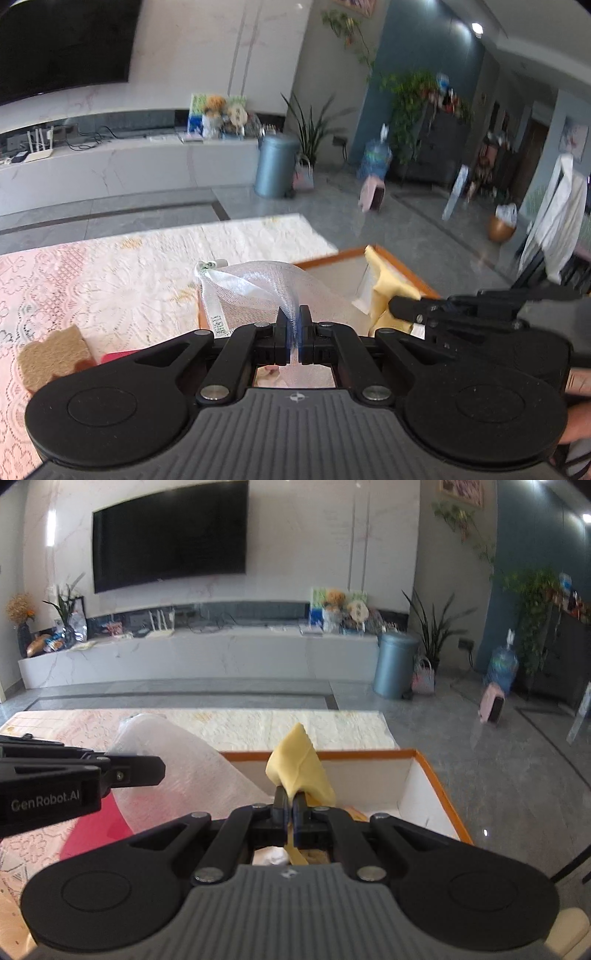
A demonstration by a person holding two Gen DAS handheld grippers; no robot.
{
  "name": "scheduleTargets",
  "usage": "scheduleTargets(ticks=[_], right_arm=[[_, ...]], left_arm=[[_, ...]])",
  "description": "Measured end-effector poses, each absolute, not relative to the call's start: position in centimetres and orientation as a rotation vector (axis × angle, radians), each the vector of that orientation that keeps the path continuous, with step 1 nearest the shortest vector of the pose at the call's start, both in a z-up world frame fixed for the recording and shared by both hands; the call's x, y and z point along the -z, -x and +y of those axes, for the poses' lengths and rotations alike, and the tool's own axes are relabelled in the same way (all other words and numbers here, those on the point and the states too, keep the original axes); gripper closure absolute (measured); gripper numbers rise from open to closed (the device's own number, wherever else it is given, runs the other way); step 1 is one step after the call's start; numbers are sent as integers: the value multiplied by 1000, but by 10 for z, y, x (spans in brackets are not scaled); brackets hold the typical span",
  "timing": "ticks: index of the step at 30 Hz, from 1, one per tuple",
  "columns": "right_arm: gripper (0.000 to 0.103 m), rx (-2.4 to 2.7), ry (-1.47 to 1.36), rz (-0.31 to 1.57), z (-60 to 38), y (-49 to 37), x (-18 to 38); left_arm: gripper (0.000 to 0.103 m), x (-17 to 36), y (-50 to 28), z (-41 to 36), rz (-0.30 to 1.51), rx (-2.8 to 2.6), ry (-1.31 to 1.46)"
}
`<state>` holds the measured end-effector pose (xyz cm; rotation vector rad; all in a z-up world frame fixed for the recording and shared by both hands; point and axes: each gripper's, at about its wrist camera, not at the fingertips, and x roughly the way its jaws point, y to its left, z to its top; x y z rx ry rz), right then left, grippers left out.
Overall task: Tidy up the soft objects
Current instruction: 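Carry plastic bag and yellow cloth over the orange box and open both grippers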
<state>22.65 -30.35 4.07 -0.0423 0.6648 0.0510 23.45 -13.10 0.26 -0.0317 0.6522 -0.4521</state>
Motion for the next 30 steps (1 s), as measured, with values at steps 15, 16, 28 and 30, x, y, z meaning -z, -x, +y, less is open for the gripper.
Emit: scheduleTargets(ticks=[15, 16, 28, 30], right_arm=[[103, -58, 53, 975, -329, -277, 26], [103, -57, 58, 989, -330, -280, 29], [96, -71, 81, 1032, -327, -283, 32], [83, -75, 98, 1033, -325, -282, 30]], left_arm=[[100, 45, -247, -173, 826, 536, -278], [99, 47, -246, -174, 836, 536, -290], [70, 50, -248, -169, 828, 502, -265], [50, 44, -246, -165, 813, 500, -240]])
